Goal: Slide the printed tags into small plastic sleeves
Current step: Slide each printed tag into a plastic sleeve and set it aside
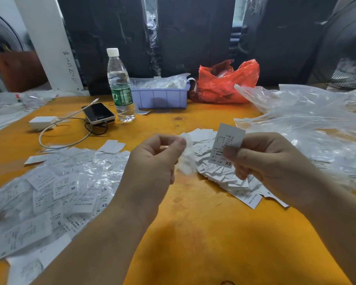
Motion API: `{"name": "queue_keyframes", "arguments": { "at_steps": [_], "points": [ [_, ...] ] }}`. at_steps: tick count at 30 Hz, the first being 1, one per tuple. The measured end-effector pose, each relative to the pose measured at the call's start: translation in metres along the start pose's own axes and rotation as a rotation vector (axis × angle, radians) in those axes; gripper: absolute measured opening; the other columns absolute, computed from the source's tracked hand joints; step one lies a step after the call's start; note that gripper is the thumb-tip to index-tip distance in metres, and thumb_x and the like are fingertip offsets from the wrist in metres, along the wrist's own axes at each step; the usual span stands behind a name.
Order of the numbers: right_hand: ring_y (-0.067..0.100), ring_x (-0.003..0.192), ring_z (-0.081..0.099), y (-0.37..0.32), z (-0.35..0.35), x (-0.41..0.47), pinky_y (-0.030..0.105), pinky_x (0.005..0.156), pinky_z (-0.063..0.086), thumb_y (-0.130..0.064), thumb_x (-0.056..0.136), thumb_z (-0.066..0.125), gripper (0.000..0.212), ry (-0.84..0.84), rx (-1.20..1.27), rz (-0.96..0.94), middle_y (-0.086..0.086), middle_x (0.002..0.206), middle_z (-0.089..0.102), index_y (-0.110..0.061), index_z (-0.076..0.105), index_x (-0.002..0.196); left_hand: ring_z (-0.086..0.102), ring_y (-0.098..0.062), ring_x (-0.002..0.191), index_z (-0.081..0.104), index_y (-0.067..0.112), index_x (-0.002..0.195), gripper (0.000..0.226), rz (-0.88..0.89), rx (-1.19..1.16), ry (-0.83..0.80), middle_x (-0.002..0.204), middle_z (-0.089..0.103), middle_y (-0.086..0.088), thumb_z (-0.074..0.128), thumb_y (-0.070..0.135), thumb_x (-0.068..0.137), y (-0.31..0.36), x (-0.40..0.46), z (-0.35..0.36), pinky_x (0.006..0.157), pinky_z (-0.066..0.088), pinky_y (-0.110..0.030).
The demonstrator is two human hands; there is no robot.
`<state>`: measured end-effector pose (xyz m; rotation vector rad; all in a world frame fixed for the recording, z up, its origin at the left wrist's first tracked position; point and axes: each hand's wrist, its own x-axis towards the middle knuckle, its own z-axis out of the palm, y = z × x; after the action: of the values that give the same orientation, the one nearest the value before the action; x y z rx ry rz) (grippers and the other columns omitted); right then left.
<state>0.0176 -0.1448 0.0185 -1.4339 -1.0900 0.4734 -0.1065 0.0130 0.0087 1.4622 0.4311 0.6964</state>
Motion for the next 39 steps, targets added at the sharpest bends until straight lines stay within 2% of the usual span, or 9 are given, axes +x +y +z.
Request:
{"name": "queue_keyframes", "arguments": {
  "at_steps": [2, 4, 10, 19, 24, 30, 36, 39],
  "points": [
    [0.010, 0.054, 0.044, 0.0002, 0.0049, -0.0002, 0.023, 0.053, 0.042, -0.024, 0.076, 0.070, 0.017, 0.002, 0.038, 0.025, -0.004, 0.073, 0.068, -0.020, 0.079, 0.089, 0.048, -0.010, 0.051, 0.067, 0.016, 0.087, 0.008, 0.007, -0.014, 0.016, 0.059, 0.058, 0.003, 0.065, 0.023, 0.089, 0.0004, 0.0000, 0.0009, 0.049, 0.044, -0.026],
    [0.011, 0.053, 0.045, -0.0003, 0.0075, -0.0003, 0.022, 0.052, 0.043, -0.026, 0.071, 0.068, 0.019, 0.012, 0.074, 0.057, 0.004, 0.070, 0.063, -0.017, 0.080, 0.082, 0.053, -0.008, 0.054, 0.067, 0.016, 0.089, 0.007, 0.001, -0.027, 0.018, 0.064, 0.065, 0.002, 0.063, 0.022, 0.091, 0.0004, -0.0001, 0.0011, 0.049, 0.047, -0.024],
    [0.013, 0.050, 0.046, -0.0010, 0.0105, -0.0007, 0.025, 0.052, 0.043, -0.027, 0.066, 0.070, 0.014, 0.079, 0.109, 0.121, 0.003, 0.057, 0.056, -0.016, 0.077, 0.071, 0.056, -0.009, 0.056, 0.063, 0.012, 0.090, 0.008, -0.048, -0.132, -0.012, 0.070, 0.069, -0.002, 0.059, 0.018, 0.093, 0.0021, -0.0030, 0.0023, 0.048, 0.051, -0.022],
    [0.017, 0.053, 0.049, 0.0022, 0.0103, 0.0006, 0.023, 0.050, 0.045, -0.029, 0.064, 0.072, 0.023, 0.181, 0.129, 0.128, 0.005, 0.060, 0.059, -0.013, 0.078, 0.079, 0.056, -0.011, 0.056, 0.062, 0.011, 0.090, 0.006, -0.064, -0.176, -0.052, 0.075, 0.071, -0.006, 0.058, 0.014, 0.093, 0.0025, -0.0040, 0.0045, 0.048, 0.052, -0.025],
    [0.015, 0.054, 0.051, 0.0018, 0.0066, 0.0016, 0.023, 0.051, 0.046, -0.030, 0.063, 0.073, 0.019, 0.258, 0.135, 0.114, 0.004, 0.061, 0.061, -0.017, 0.078, 0.076, 0.057, -0.011, 0.057, 0.063, 0.011, 0.092, 0.005, -0.068, -0.176, -0.063, 0.077, 0.072, -0.007, 0.059, 0.014, 0.093, 0.0023, -0.0039, 0.0035, 0.049, 0.052, -0.026],
    [0.016, 0.055, 0.051, 0.0020, 0.0072, 0.0017, 0.023, 0.051, 0.046, -0.030, 0.062, 0.074, 0.022, 0.243, 0.141, 0.117, 0.005, 0.062, 0.061, -0.016, 0.078, 0.078, 0.057, -0.011, 0.057, 0.063, 0.012, 0.092, 0.004, -0.078, -0.189, -0.074, 0.079, 0.073, -0.008, 0.059, 0.014, 0.093, 0.0016, -0.0035, 0.0036, 0.050, 0.052, -0.026],
    [0.017, 0.055, 0.052, 0.0040, 0.0112, 0.0014, 0.022, 0.051, 0.048, -0.030, 0.063, 0.073, 0.029, 0.211, 0.153, 0.118, 0.007, 0.062, 0.060, -0.008, 0.076, 0.081, 0.058, -0.011, 0.060, 0.061, 0.013, 0.094, 0.002, -0.064, -0.140, -0.103, 0.081, 0.074, -0.006, 0.061, 0.014, 0.092, -0.0010, -0.0050, 0.0066, 0.051, 0.053, -0.026],
    [0.017, 0.055, 0.052, 0.0032, 0.0113, 0.0015, 0.024, 0.052, 0.048, -0.030, 0.062, 0.073, 0.026, 0.219, 0.162, 0.116, 0.007, 0.063, 0.061, -0.011, 0.078, 0.080, 0.058, -0.010, 0.060, 0.062, 0.012, 0.095, 0.003, -0.061, -0.129, -0.090, 0.081, 0.074, -0.006, 0.061, 0.013, 0.092, -0.0009, -0.0049, 0.0073, 0.051, 0.053, -0.025]
  ]
}}
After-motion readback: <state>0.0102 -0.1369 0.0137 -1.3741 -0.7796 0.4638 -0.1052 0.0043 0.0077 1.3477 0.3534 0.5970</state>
